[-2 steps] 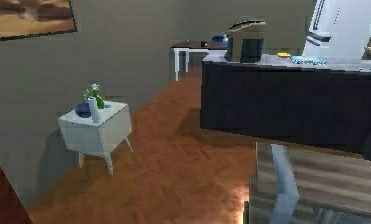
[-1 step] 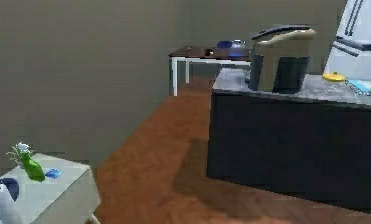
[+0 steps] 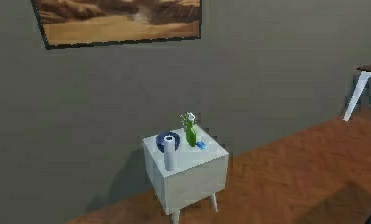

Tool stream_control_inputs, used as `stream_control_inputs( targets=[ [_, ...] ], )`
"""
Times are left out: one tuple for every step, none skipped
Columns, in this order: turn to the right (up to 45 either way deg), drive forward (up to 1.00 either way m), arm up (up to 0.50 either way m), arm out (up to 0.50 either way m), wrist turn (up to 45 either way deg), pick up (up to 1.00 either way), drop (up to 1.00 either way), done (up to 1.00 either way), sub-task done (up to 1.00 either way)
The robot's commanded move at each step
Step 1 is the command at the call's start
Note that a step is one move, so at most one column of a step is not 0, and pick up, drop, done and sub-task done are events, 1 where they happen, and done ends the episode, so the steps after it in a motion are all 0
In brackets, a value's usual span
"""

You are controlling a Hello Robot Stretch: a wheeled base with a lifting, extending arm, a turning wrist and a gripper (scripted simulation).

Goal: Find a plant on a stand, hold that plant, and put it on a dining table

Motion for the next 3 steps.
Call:
stream_control_inputs(
  targets=[
    [-6.0,0.00,0.00,0.00,0.0,0.00,0.00,0.00,0.00],
    [-3.0,0.00,0.00,0.00,0.0,0.00,0.00,0.00,0.00],
    [0.0,0.45,0.00,0.00,0.0,0.00,0.00,0.00,0.00]
  ],
)
